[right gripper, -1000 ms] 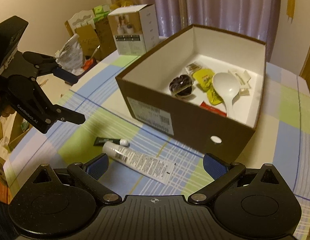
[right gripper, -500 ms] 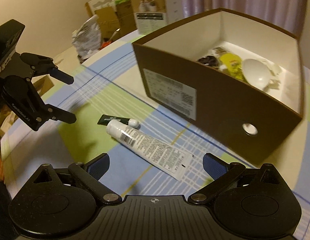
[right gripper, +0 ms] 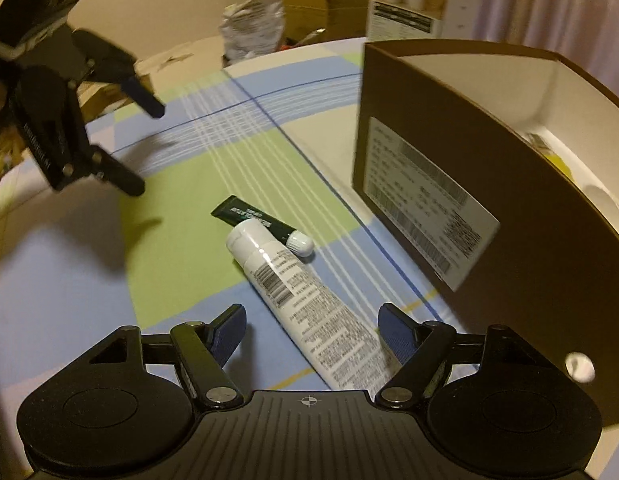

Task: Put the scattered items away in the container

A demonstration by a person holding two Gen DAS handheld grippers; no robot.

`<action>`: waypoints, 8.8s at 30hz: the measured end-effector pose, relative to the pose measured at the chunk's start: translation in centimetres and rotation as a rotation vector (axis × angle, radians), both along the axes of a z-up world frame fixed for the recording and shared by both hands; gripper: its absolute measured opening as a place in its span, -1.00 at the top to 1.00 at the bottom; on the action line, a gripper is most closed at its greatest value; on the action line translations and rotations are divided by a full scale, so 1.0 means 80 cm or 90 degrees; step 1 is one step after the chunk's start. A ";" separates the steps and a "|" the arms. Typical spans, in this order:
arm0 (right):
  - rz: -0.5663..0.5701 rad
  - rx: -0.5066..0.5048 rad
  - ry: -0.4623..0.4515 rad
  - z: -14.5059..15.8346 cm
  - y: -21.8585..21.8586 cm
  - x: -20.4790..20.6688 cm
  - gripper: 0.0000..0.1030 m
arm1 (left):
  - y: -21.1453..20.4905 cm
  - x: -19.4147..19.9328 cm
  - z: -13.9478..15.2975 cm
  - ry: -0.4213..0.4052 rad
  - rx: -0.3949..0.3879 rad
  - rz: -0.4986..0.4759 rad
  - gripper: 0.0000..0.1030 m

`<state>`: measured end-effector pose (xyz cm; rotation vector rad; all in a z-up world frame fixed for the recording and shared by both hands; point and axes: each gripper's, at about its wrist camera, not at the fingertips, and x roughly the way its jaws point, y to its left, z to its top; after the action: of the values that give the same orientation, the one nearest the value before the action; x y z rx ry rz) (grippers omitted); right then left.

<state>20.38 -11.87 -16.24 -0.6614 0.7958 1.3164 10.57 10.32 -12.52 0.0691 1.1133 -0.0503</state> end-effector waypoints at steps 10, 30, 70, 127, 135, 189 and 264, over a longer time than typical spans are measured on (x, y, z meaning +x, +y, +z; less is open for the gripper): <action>0.040 -0.019 0.007 0.001 -0.021 -0.025 0.22 | 0.005 0.003 0.000 0.002 0.011 -0.011 -0.87; -0.304 -0.018 0.017 0.016 -0.106 -0.054 -0.52 | -0.031 0.016 -0.008 -0.011 -0.012 -0.092 -0.78; -0.526 0.003 0.087 0.018 -0.163 -0.043 -0.37 | -0.110 0.046 -0.025 0.015 -0.069 -0.178 0.67; -0.444 0.266 -0.014 0.234 -0.113 0.099 0.33 | -0.129 0.157 0.215 -0.256 -0.030 -0.197 0.76; -0.429 0.250 -0.011 0.216 -0.076 0.169 0.33 | -0.125 0.228 0.219 -0.251 -0.036 -0.188 0.76; -0.259 0.061 -0.111 0.068 0.049 0.379 0.33 | -0.074 0.487 0.052 -0.132 0.012 -0.059 0.24; -0.596 0.142 -0.071 0.224 -0.075 0.046 -1.00 | -0.118 0.144 0.234 -0.257 0.039 0.056 -0.93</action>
<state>24.09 -17.89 1.72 -0.1243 0.7147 0.4907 22.06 0.89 6.23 0.0811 0.7129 0.0752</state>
